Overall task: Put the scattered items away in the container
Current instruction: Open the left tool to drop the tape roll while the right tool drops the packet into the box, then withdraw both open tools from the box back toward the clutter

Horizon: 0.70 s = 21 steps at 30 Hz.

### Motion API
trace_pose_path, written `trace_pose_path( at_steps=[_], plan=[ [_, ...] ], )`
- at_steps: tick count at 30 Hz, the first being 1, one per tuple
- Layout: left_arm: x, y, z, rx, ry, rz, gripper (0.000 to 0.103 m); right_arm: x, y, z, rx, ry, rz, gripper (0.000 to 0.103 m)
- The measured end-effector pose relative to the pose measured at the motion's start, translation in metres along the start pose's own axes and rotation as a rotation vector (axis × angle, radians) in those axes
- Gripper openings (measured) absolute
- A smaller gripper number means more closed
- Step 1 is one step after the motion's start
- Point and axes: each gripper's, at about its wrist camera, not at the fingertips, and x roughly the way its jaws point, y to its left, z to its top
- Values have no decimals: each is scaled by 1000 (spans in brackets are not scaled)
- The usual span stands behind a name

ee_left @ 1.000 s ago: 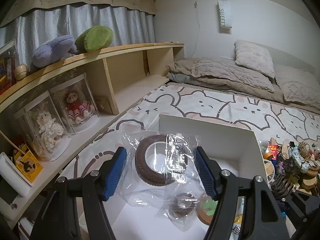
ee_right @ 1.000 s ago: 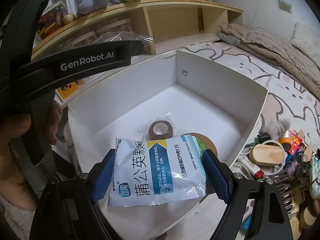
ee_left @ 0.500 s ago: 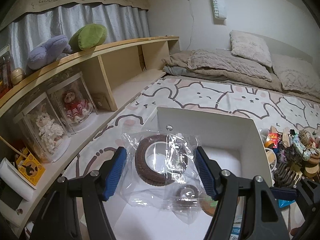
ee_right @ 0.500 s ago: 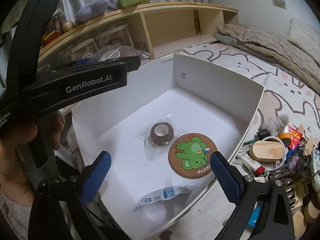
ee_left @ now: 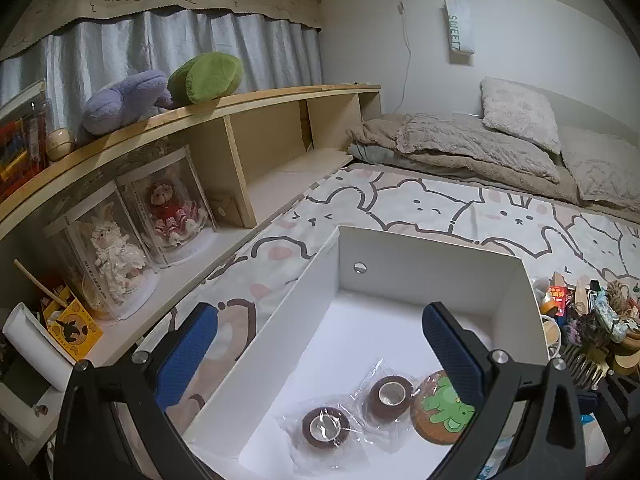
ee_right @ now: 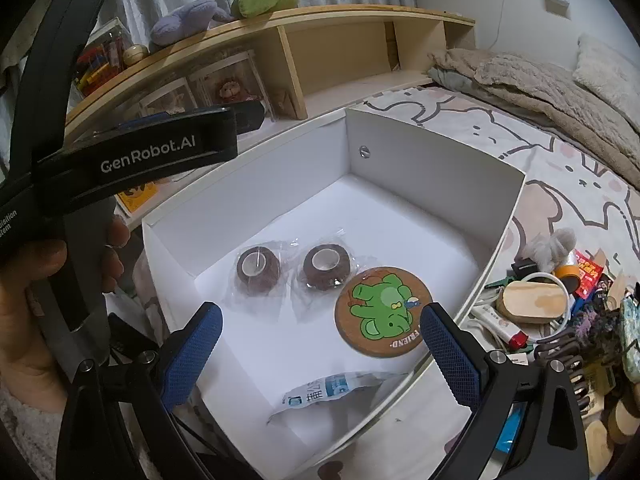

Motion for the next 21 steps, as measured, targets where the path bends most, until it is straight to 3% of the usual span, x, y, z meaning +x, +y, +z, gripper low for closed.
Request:
trace_pose_path(
  at_steps=[21],
  plan=[
    [-3, -1, 1, 3, -4, -8, 103, -3, -1, 3, -4, -12, -17, 99]
  ],
)
